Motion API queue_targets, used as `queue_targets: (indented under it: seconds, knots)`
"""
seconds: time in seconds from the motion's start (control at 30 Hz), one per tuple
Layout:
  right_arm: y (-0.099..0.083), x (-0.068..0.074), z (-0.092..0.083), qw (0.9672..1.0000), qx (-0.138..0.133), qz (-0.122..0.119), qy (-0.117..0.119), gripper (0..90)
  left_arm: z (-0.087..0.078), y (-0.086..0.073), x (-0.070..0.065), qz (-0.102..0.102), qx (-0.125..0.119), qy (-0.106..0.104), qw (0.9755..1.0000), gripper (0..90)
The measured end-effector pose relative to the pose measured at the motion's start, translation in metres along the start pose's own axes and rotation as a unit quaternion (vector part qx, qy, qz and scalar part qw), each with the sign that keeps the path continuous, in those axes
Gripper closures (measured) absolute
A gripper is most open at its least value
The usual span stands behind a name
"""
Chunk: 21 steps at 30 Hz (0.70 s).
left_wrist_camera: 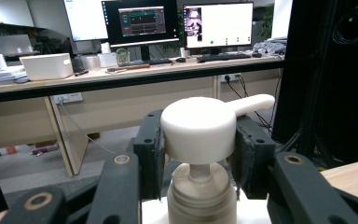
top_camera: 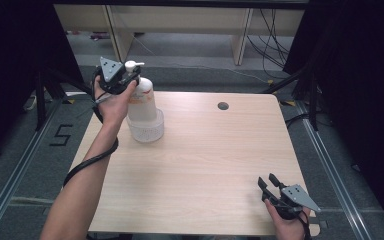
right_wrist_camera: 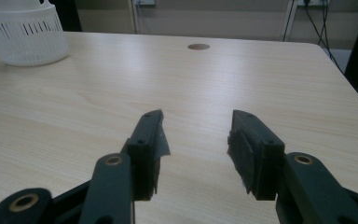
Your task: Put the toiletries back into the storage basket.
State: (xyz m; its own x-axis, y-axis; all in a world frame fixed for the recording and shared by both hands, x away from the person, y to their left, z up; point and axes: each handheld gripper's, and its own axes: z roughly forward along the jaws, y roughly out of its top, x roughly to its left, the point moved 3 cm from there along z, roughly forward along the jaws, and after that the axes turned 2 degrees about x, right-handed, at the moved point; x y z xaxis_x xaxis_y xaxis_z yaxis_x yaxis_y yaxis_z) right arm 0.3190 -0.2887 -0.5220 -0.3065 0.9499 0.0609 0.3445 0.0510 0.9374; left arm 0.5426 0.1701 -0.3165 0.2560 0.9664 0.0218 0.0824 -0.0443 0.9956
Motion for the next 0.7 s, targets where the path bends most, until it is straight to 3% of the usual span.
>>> queue_targets:
  seconds: [0.7]
  knots:
    - [0.000, 0.000, 0.000, 1.0000, 0.000, -0.001, 0.000, 54.6, 0.003, -0.013, -0.001, -0.003, 0.013, -0.001, 0.9999, 58.7]
